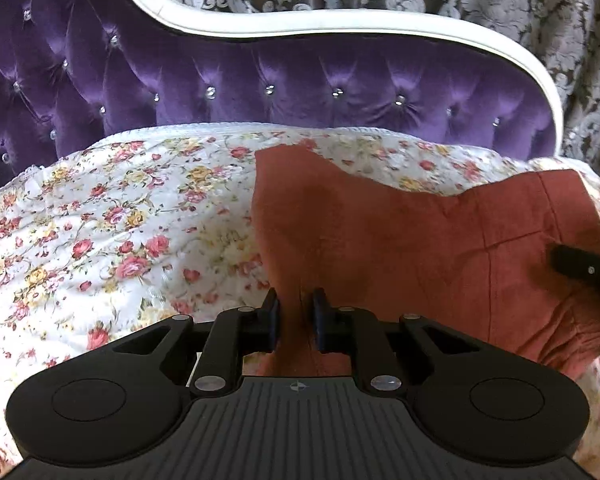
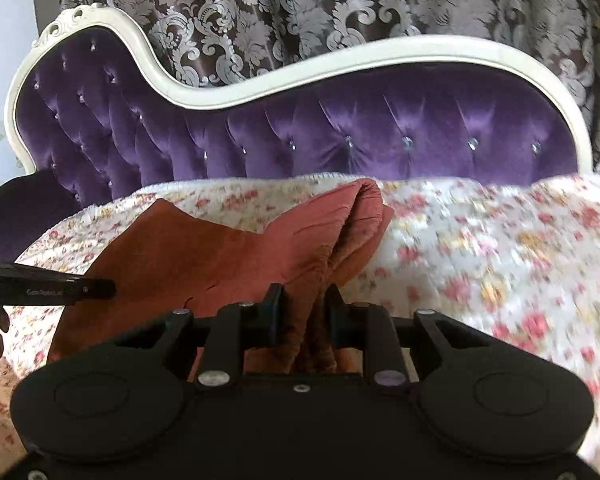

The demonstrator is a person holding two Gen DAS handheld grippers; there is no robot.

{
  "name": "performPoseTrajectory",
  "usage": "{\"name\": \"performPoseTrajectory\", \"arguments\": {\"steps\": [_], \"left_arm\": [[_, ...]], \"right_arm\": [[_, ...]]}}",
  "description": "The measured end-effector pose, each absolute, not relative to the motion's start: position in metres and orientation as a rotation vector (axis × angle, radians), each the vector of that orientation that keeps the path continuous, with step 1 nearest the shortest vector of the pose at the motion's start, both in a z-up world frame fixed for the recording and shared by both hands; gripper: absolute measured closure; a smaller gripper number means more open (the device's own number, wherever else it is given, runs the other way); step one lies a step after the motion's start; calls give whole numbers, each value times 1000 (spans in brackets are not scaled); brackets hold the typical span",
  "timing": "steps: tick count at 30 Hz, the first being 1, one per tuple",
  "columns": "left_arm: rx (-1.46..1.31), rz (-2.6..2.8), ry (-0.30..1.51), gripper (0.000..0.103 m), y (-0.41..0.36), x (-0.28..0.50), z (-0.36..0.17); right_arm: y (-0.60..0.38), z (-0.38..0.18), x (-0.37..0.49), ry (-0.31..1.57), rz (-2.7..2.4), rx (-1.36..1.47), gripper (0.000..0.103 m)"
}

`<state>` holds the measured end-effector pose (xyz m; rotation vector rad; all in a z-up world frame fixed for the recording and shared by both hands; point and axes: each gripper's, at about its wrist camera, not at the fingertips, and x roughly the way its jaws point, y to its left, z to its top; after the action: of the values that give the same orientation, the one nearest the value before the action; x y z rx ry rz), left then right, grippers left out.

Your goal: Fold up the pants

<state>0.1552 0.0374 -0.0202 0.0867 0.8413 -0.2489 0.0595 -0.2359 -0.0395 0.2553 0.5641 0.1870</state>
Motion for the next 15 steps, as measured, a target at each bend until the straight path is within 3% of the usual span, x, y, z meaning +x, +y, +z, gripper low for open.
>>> {"name": "performPoseTrajectory", "arguments": {"steps": [2, 4, 6, 7, 15], "left_arm": [[98, -233, 894, 83, 39, 165, -32], [107, -196, 954, 71, 40, 175, -49], [108, -197, 946, 68, 41, 175, -58], [133, -191, 935, 66, 39, 173, -57], [204, -147, 855, 66, 30, 144, -25]], "right_arm": [[-235, -49, 72, 583, 177, 242, 70], [-237, -67, 88, 672, 142, 254, 67], [-241, -89, 99, 741, 99, 291, 54], [-245, -95, 98, 730, 96, 323, 53], [-242, -59, 68, 602, 35, 243, 53]]}}
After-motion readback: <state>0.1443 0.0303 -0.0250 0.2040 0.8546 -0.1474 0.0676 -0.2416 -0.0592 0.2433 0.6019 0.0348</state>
